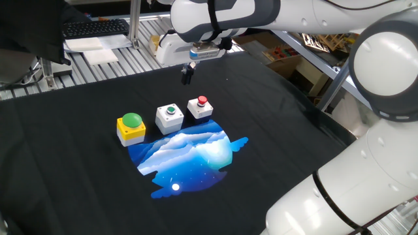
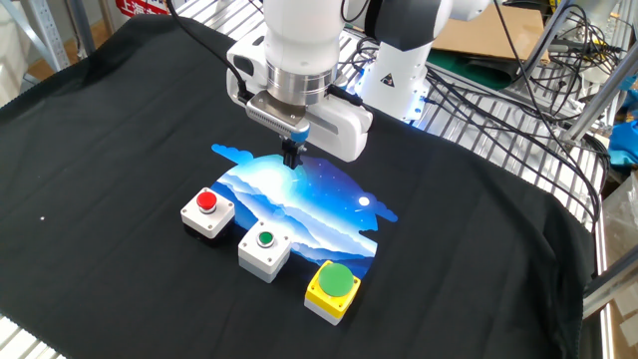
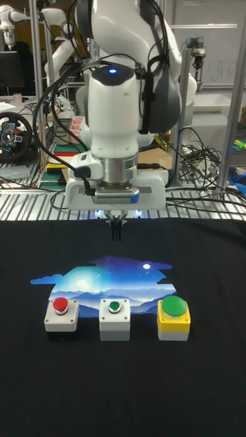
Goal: Press three buttons from left to right in sequence
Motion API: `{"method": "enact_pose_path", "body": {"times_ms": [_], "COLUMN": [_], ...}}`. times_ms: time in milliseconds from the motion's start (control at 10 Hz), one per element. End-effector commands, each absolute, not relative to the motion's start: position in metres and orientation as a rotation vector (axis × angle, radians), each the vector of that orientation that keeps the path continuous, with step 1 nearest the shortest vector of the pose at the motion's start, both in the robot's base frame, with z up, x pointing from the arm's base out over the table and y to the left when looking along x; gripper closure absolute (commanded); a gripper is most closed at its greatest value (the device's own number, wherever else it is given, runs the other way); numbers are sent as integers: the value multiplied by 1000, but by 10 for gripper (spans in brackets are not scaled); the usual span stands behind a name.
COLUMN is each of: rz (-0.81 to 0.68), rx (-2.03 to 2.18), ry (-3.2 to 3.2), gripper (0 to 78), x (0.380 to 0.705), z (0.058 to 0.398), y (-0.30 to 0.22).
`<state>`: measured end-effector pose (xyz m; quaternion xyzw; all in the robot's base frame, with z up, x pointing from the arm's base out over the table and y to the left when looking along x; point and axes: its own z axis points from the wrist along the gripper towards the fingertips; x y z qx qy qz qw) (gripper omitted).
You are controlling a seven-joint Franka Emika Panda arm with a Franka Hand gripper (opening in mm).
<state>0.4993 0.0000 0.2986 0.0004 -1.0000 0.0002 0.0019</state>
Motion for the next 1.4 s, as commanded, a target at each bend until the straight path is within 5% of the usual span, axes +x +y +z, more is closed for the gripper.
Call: {"method": "enact_pose_path", "body": {"times_ms": [100,1400], "rz": [-14,3], "rx": [123,138], "ry": [-3044,-3052], "gripper": [776,776], "x": [499,527], "z": [299,286], "y": [0,-1]}}
